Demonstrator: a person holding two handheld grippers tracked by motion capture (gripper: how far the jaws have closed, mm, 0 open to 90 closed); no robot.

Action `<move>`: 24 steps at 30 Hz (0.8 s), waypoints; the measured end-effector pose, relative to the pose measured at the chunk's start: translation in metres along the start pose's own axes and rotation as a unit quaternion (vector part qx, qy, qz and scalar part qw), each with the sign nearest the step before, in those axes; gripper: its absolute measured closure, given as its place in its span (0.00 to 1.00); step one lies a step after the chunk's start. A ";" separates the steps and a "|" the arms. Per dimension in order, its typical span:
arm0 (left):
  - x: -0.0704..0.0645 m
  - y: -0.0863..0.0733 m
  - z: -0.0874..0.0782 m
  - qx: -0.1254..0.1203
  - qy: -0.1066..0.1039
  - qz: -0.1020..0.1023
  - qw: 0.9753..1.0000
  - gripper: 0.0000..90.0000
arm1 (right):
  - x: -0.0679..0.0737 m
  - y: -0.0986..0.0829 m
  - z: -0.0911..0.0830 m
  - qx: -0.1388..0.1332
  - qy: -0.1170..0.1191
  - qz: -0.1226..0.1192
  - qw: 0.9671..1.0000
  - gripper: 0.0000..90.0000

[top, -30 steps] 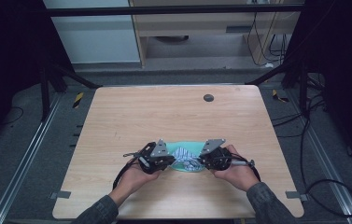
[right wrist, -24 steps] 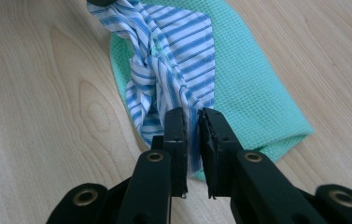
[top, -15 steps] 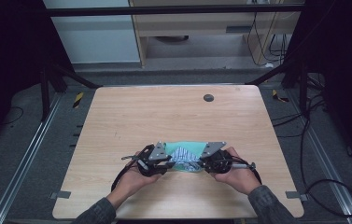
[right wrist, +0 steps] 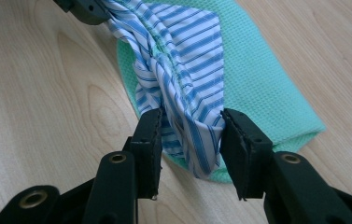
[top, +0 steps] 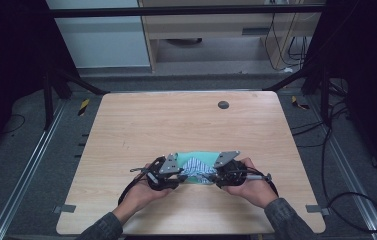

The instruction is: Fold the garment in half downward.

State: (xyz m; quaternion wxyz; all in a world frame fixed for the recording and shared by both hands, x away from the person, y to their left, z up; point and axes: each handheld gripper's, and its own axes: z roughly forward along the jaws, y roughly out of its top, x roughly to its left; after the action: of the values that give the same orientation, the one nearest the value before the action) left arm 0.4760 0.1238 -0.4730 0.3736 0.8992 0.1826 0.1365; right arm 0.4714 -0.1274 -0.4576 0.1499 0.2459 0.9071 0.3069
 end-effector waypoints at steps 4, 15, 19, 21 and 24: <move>-0.002 -0.002 0.000 0.000 -0.003 0.004 1.000 0.85 | 0.004 -0.002 -0.002 -0.004 0.001 -0.006 1.000 0.71; -0.006 -0.008 0.002 0.014 -0.013 0.019 1.000 0.93 | 0.009 -0.012 -0.001 -0.005 0.013 -0.019 1.000 0.95; -0.008 -0.011 0.003 0.027 -0.019 0.027 0.999 0.94 | 0.014 -0.017 0.001 0.002 0.020 -0.031 0.999 0.96; -0.008 -0.011 0.004 0.028 -0.022 0.025 0.999 0.94 | 0.014 -0.018 0.002 0.003 0.020 -0.033 0.999 0.96; -0.008 -0.012 0.003 0.033 -0.025 0.024 0.999 0.95 | 0.017 -0.019 0.003 0.010 0.024 -0.040 0.999 0.97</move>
State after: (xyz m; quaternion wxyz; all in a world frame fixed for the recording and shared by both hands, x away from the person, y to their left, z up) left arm 0.4668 0.1263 -0.4850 0.3449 0.9182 0.1563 0.1166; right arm 0.4522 -0.1299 -0.4738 0.1376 0.2032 0.9226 0.2977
